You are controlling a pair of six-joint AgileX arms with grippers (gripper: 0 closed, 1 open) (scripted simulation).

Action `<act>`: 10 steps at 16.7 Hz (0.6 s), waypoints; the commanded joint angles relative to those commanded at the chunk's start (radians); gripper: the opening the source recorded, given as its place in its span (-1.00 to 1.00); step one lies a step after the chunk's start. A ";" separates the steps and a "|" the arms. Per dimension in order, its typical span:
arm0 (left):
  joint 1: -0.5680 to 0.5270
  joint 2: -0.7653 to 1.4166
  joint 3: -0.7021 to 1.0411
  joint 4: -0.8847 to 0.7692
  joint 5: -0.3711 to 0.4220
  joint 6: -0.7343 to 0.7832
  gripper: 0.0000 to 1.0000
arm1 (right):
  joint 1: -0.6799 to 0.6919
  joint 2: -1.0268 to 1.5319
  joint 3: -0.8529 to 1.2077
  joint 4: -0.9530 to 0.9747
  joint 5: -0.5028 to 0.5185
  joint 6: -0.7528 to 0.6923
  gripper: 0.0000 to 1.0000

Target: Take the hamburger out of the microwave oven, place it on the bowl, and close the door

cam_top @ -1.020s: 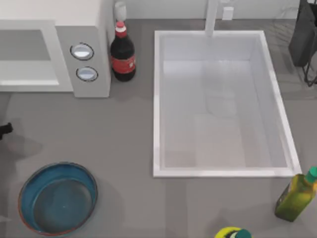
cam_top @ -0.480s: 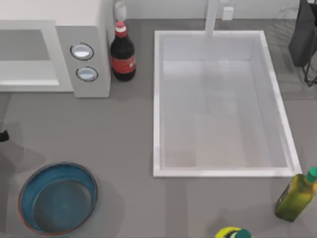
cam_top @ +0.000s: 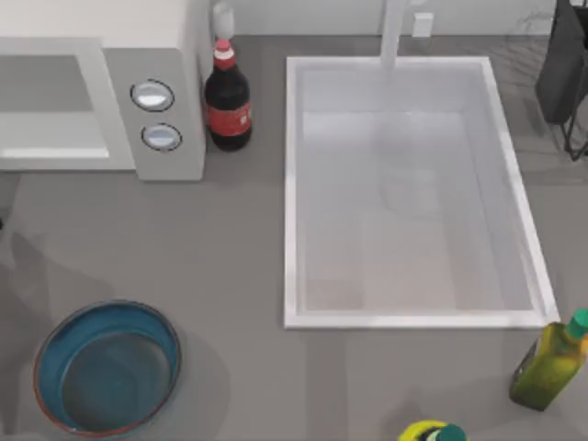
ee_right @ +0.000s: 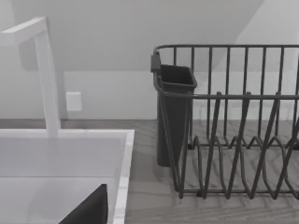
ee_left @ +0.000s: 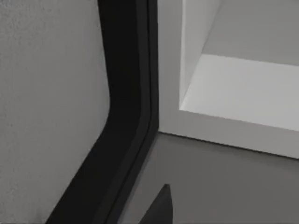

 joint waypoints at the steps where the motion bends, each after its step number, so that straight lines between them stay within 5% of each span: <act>1: 0.000 -0.051 0.003 -0.056 -0.001 0.000 -1.00 | 0.000 0.000 0.000 0.000 0.000 0.000 1.00; 10: 0.002 -0.359 0.027 -0.392 -0.004 0.000 -1.00 | 0.000 0.000 0.000 0.000 0.000 0.000 1.00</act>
